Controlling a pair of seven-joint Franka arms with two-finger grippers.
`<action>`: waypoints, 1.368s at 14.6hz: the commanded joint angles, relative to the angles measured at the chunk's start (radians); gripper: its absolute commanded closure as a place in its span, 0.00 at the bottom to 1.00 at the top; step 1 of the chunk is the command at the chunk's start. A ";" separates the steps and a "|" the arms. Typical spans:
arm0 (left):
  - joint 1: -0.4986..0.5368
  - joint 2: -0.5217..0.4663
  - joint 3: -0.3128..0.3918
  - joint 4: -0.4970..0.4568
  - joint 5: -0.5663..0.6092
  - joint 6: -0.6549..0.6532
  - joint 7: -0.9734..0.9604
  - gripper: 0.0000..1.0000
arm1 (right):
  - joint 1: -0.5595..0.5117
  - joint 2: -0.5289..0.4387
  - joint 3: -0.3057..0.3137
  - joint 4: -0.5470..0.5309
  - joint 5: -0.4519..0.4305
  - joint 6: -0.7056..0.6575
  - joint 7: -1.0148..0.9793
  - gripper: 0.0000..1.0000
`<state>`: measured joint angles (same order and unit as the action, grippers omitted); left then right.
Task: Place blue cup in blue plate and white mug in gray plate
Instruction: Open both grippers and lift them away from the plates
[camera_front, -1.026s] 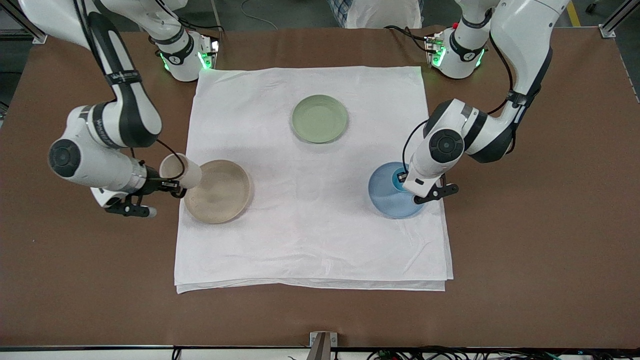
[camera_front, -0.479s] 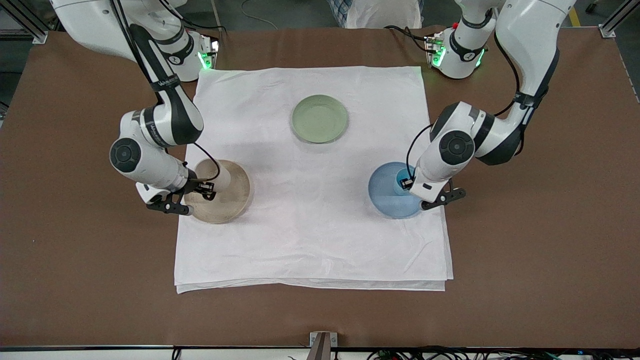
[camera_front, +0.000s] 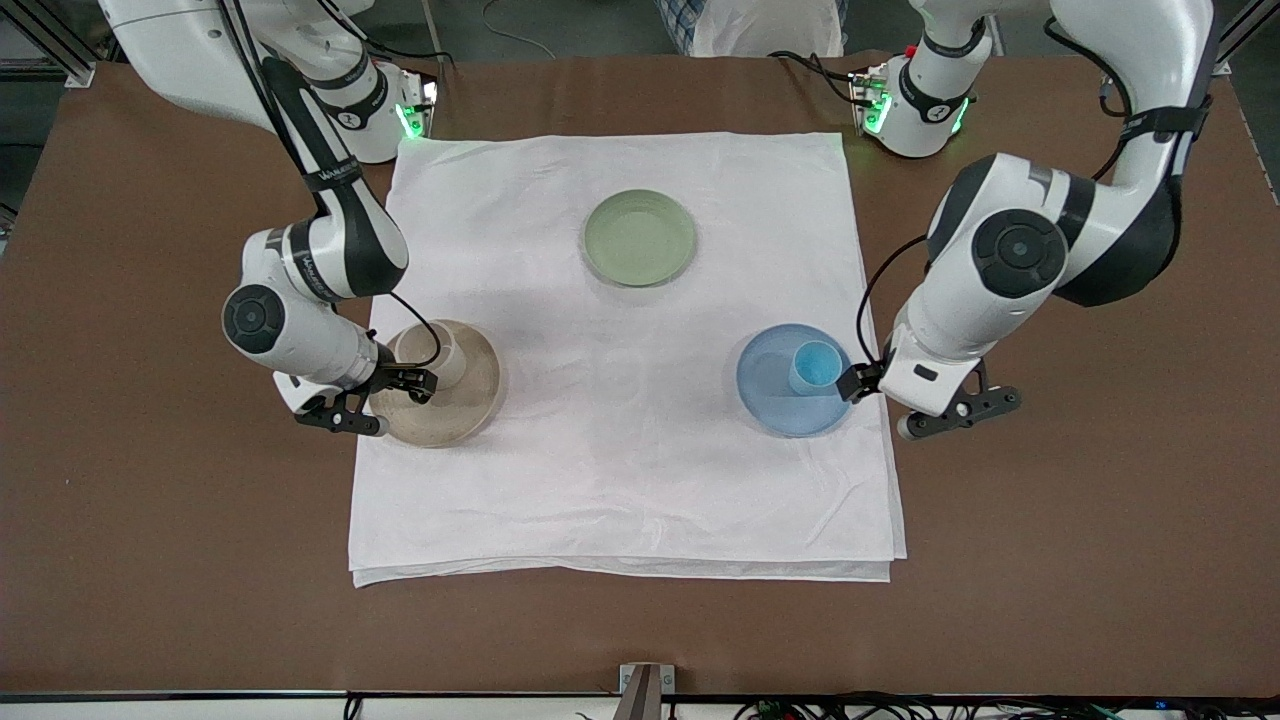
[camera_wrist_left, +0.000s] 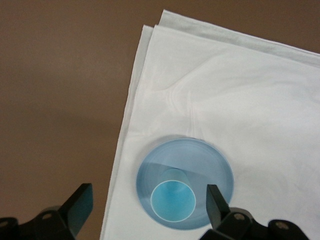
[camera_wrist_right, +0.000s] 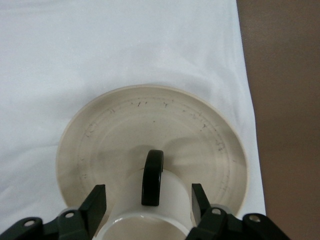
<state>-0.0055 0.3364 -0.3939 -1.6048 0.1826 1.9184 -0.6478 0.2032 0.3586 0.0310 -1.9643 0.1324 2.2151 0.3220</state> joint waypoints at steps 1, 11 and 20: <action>0.070 -0.014 0.006 0.123 0.017 -0.126 0.150 0.00 | -0.048 -0.035 -0.002 0.170 -0.064 -0.246 -0.016 0.00; 0.006 -0.316 0.273 0.034 -0.163 -0.355 0.496 0.00 | -0.320 -0.102 -0.002 0.530 -0.097 -0.774 -0.376 0.00; -0.013 -0.361 0.270 -0.001 -0.164 -0.377 0.498 0.00 | -0.309 -0.105 0.015 0.605 -0.077 -0.811 -0.279 0.00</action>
<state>-0.0171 -0.0019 -0.1235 -1.5868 0.0386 1.5500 -0.1706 -0.1084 0.2619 0.0355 -1.3654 0.0413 1.4301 0.0246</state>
